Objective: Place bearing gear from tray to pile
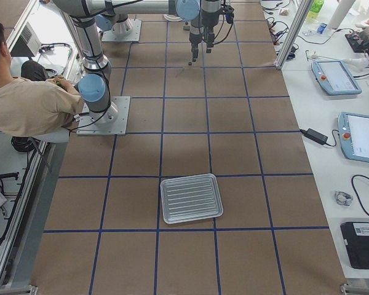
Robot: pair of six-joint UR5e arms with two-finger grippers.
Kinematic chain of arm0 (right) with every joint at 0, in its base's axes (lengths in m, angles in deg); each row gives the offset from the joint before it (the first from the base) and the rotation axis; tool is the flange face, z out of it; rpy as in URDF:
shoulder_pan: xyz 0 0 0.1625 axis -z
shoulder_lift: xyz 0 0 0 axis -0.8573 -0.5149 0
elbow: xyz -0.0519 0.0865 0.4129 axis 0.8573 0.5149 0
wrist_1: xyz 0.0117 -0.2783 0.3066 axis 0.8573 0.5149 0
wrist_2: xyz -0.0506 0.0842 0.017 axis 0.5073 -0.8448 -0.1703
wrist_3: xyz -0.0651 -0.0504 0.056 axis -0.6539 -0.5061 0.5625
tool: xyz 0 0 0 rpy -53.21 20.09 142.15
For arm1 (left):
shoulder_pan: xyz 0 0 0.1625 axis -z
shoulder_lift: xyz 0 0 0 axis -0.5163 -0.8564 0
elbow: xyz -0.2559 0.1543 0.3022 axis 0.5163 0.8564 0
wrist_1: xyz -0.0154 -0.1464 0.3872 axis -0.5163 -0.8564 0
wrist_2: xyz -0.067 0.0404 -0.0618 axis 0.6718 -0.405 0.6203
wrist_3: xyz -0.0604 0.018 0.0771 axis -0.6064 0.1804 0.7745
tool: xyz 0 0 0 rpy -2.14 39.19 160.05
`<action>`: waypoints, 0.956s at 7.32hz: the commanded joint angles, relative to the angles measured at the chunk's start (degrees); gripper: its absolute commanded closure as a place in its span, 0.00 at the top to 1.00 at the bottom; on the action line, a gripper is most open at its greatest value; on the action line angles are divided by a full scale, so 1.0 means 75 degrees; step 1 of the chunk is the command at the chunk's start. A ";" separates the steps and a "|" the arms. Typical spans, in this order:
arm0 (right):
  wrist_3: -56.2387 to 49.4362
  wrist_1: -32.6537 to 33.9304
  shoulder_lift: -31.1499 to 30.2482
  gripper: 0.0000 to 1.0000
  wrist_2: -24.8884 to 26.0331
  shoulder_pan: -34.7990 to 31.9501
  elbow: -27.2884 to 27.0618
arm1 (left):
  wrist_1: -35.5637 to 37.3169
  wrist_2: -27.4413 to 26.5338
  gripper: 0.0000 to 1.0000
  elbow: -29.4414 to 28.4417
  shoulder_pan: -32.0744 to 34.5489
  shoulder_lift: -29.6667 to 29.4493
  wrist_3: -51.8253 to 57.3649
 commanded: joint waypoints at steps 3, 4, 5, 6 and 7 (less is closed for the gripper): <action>-0.0196 -0.0496 -0.0210 1.00 0.0007 0.0079 -0.0067 | 0.0012 -0.0018 0.85 -0.0030 0.0089 -0.0242 0.0105; -0.0394 -0.0414 -0.0245 1.00 -0.0005 0.0184 -0.0078 | 0.0013 0.0005 0.62 -0.0065 0.0124 -0.0242 0.0058; -0.0396 -0.0506 -0.0384 1.00 -0.0040 0.0243 -0.0136 | 0.0013 0.0017 0.52 -0.0065 0.0147 -0.0254 0.0035; -0.0361 -0.0403 -0.0432 1.00 -0.0052 0.0244 -0.0381 | 0.0024 0.0017 0.52 -0.0065 0.0147 -0.0277 0.0046; -0.0326 -0.0193 -0.0491 1.00 -0.0121 0.0232 -0.0557 | 0.0024 0.0040 0.45 -0.0065 0.0159 -0.0300 0.0035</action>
